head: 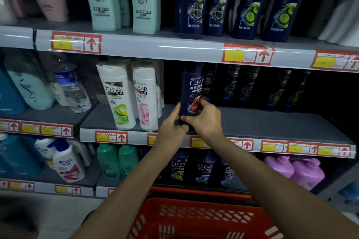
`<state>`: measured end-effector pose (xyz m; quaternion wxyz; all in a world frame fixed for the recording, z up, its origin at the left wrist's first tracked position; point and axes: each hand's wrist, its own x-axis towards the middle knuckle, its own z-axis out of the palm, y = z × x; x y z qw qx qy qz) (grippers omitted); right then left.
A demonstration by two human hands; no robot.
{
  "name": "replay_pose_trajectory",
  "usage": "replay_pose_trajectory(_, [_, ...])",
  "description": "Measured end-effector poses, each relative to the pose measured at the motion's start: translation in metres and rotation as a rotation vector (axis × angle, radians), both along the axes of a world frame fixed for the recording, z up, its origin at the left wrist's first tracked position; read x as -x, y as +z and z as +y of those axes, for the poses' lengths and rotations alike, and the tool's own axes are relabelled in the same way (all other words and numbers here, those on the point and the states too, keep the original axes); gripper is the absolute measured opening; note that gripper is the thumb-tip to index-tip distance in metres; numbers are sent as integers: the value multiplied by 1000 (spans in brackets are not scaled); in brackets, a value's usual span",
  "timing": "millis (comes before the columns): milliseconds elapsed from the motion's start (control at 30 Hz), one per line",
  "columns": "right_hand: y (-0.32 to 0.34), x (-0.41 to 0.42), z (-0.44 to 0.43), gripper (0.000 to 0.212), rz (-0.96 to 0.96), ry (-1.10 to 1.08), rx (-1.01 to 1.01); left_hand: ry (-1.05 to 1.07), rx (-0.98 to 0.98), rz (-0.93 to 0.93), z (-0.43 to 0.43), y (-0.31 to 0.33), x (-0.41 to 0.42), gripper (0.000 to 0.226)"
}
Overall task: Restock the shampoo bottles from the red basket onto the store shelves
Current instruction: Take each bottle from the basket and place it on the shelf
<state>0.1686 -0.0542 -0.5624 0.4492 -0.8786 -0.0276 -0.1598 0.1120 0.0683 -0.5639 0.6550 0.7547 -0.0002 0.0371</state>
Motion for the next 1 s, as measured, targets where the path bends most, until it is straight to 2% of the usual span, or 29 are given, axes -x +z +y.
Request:
replay_pose_trajectory(167, [-13,-11,1,51,-6,-22,122,-14,0,63,3,-18,-12,77])
replay_pose_trajectory(467, [-21,-11,8,61,24,-80,163,-4,-38,77,2,-29,-23,83])
replay_pose_trajectory(667, [-11,-5,11,64,170,-51,28,-30,-65,96,0,-20,-15,76])
replay_pose_trajectory(733, [-6,2,5,66,198,-25,32,-25,-112,99,0,-15,-9,71])
replay_pose_trajectory(867, [8,25,-14,83,231,36,115,-37,-269,84,8,-11,5,88])
replay_pose_trajectory(1000, [24,57,-37,89,248,121,270,-76,-434,25,17,-10,25,90])
